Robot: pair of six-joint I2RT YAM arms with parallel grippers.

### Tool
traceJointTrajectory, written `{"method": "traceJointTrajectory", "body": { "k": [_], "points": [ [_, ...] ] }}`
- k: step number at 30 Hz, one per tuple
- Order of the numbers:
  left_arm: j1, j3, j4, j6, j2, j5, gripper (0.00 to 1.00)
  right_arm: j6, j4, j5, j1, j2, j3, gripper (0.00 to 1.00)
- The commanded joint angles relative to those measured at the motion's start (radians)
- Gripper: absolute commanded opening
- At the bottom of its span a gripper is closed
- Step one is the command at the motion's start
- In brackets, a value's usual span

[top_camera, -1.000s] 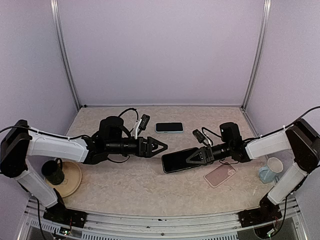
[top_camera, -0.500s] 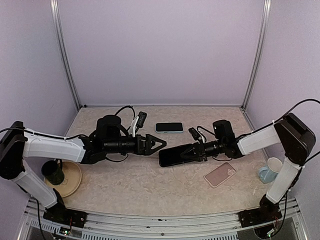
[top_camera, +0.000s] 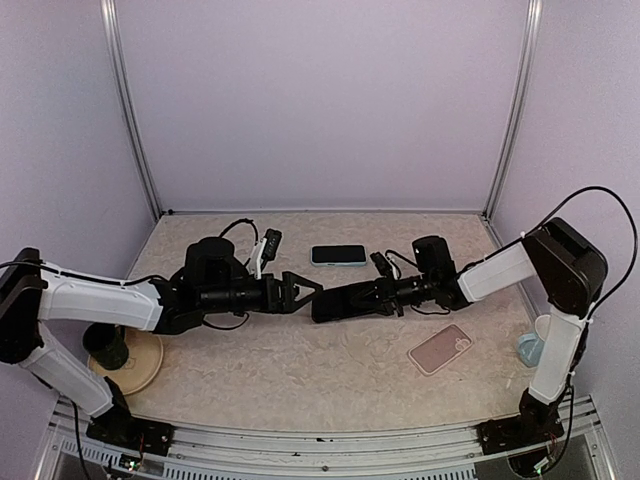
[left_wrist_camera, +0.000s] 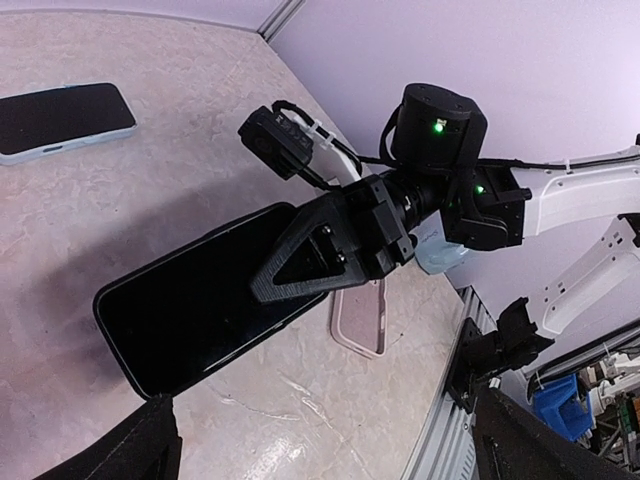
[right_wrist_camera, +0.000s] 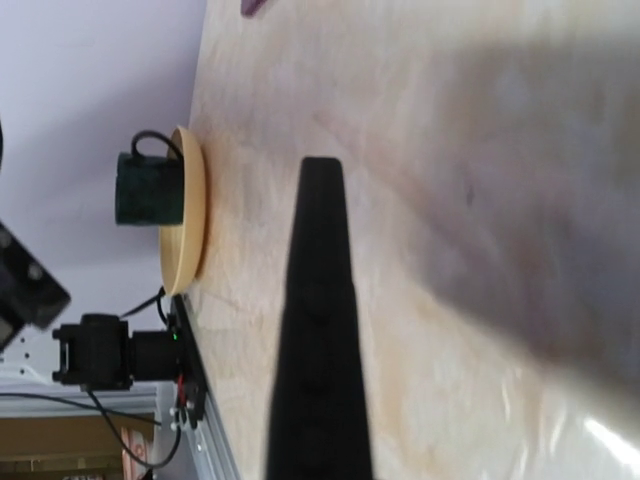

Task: Put the phone into the phone case
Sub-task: Place the phone with the phone case at the center of the board.

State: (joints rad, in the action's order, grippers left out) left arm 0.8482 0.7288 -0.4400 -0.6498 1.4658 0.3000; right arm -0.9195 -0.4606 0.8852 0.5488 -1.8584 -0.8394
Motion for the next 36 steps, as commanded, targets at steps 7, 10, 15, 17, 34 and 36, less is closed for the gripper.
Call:
{"method": "traceJointTrajectory", "body": {
  "k": [7, 10, 15, 17, 34, 36],
  "points": [
    [-0.008, -0.045, -0.036, -0.020, -0.044, -0.027, 0.99, -0.059, -0.050, -0.007, 0.006, -0.125, -0.165, 0.05],
    [-0.008, -0.057, -0.041, -0.019, -0.051, -0.025, 0.99, -0.079, -0.054, -0.008, -0.001, -0.160, -0.201, 0.05],
    [-0.011, -0.075, -0.051, -0.022, -0.061, -0.028, 0.99, -0.088, -0.031, 0.010, -0.021, -0.216, -0.273, 0.06],
    [-0.011, -0.079, -0.056, -0.026, -0.059, -0.025, 0.99, -0.085, -0.019, 0.016, -0.030, -0.232, -0.292, 0.06],
    [-0.017, -0.080, -0.068, -0.034, -0.047, -0.021, 0.99, -0.015, 0.118, 0.064, -0.089, -0.341, -0.423, 0.12],
    [-0.017, -0.081, -0.071, -0.039, -0.044, -0.020, 0.99, -0.004, 0.137, 0.066, -0.089, -0.354, -0.438, 0.14]
  ]
}}
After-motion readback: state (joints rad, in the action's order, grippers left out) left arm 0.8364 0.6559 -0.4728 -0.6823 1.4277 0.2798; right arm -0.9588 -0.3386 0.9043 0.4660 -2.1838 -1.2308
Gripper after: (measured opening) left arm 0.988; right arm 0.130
